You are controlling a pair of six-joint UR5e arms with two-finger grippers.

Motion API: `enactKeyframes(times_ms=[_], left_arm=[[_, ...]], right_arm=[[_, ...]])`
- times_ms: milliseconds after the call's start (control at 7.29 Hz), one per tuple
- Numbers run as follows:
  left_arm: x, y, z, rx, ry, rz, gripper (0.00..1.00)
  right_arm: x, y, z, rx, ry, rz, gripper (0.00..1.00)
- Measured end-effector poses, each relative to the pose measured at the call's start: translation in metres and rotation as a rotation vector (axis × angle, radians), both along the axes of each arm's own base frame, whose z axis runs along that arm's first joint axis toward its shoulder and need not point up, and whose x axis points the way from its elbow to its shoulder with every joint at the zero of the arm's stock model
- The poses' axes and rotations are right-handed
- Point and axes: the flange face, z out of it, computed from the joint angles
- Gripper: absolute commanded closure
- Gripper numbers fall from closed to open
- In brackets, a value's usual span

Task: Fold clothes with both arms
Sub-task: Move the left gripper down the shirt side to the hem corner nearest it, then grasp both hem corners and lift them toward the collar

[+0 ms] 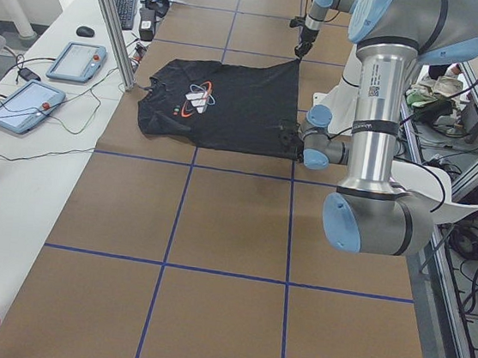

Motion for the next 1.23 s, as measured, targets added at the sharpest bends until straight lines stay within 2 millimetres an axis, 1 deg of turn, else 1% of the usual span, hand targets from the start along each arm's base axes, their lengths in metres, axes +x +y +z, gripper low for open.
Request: enactKeyframes(times_ms=[137,274,411,548,685,823,1097,1234], left_arm=[[0.000,0.000,0.000,-0.001,-0.001,-0.001,0.30],[0.000,0.000,0.001,-0.002,-0.004,-0.002,0.33],[0.000,0.000,0.002,-0.003,-0.010,-0.002,0.47],[0.000,0.000,0.003,-0.005,-0.018,-0.002,0.77],[0.000,0.000,0.002,-0.006,-0.019,-0.003,0.94],[-0.002,-0.001,0.000,-0.008,-0.017,-0.006,1.00],[-0.007,-0.004,-0.001,-0.009,-0.019,-0.015,1.00],[-0.013,-0.005,-0.003,-0.008,-0.015,-0.017,1.00]], right_arm=[[0.000,0.000,0.000,0.000,0.000,0.001,1.00],[0.000,-0.001,0.000,0.000,0.000,0.002,1.00],[0.001,-0.001,0.000,0.000,0.001,0.002,1.00],[0.001,-0.002,0.000,0.000,0.001,0.004,1.00],[0.001,-0.002,0.001,0.000,0.001,0.006,1.00],[0.002,-0.003,0.000,0.000,0.001,0.008,1.00],[0.003,-0.006,0.000,0.000,0.000,0.013,1.00],[0.004,-0.007,0.000,0.000,0.000,0.016,1.00]])
